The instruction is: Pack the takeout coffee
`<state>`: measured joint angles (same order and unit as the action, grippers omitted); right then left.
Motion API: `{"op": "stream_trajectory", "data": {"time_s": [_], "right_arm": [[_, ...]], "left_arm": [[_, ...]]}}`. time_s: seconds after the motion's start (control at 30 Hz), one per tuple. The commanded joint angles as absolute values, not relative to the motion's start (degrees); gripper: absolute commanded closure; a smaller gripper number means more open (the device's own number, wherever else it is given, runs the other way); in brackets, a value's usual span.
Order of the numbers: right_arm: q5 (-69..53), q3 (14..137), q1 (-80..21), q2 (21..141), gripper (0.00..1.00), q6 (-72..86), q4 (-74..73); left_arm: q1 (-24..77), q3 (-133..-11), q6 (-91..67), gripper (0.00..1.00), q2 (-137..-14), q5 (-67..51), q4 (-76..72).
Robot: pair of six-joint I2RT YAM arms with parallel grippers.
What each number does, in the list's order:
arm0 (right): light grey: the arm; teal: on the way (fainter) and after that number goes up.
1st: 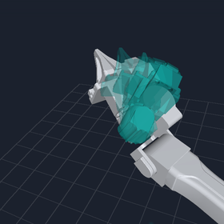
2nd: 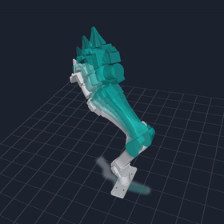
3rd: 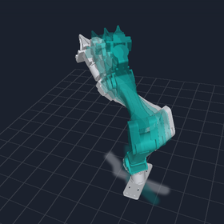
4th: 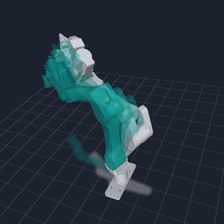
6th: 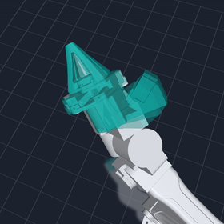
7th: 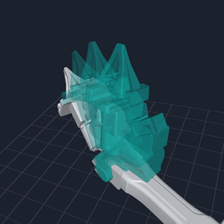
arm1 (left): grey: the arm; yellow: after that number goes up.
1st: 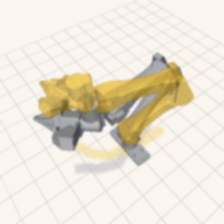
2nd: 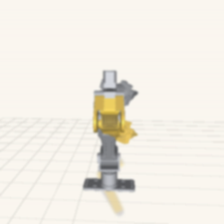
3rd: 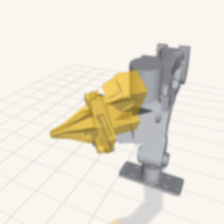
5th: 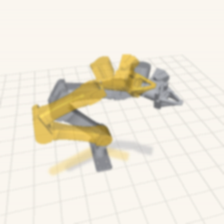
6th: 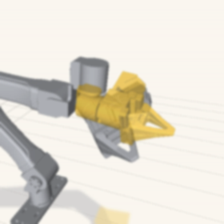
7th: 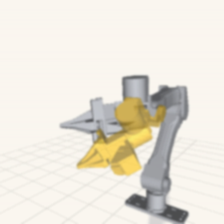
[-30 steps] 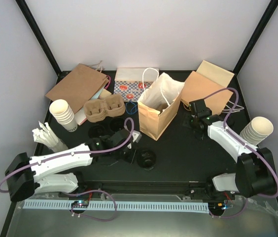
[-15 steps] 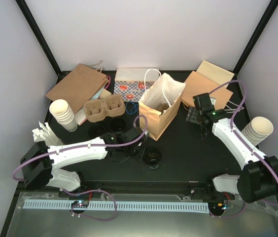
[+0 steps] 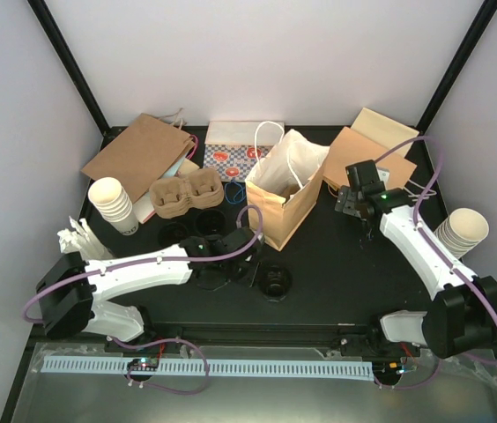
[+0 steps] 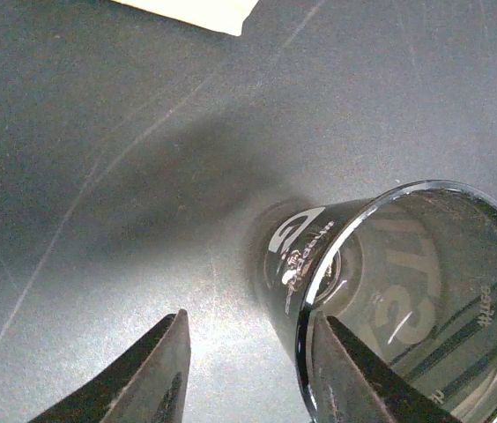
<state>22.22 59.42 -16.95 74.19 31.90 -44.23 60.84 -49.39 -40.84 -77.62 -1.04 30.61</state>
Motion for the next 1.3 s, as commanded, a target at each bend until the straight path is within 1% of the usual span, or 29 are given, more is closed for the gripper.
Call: {"op": "stream_trajectory", "data": {"time_s": [0.0, 0.07, 0.13, 0.4, 0.57, 0.83, 0.9, 1.07, 1.27], "right_arm": [[24.26, 62.25, -16.52, 75.39, 0.00, 31.71, -45.75], [24.51, 63.13, -16.55, 76.01, 0.00, 31.65, -46.39], [25.09, 64.00, -16.53, 76.70, 0.00, 31.72, -47.02], [27.91, 68.23, -15.44, 81.41, 0.00, 31.11, -50.09], [26.30, 71.20, -12.85, 85.24, 0.00, 30.41, -50.72], [26.95, 78.36, -11.95, 95.09, 0.00, 29.80, -53.67], [26.12, 79.78, -11.93, 97.31, 0.00, 29.05, -53.50], [24.57, 82.55, -11.93, 102.44, 0.00, 27.95, -53.54], [28.39, 84.89, -11.95, 106.85, 0.00, 28.14, -55.28]], "left_arm": [[61.16, -52.27, -40.96, 0.54, -74.44, 0.01, 32.65], [61.17, -52.60, -40.74, 0.45, -73.73, 0.14, 33.33], [61.17, -52.85, -40.55, 0.39, -71.37, 0.43, 34.16], [61.17, -53.15, -40.17, 0.20, -63.87, 1.75, 37.51], [61.08, -52.64, -39.99, 0.17, -59.64, 4.22, 40.62], [60.57, -48.70, -39.21, 0.13, -51.52, 8.24, 39.74], [60.39, -48.86, -38.98, 0.11, -50.62, 9.11, 40.65], [59.97, -48.62, -38.77, 0.11, -49.86, 9.93, 42.38], [59.49, -47.67, -38.87, 0.11, -49.74, 9.76, 42.02]]}}
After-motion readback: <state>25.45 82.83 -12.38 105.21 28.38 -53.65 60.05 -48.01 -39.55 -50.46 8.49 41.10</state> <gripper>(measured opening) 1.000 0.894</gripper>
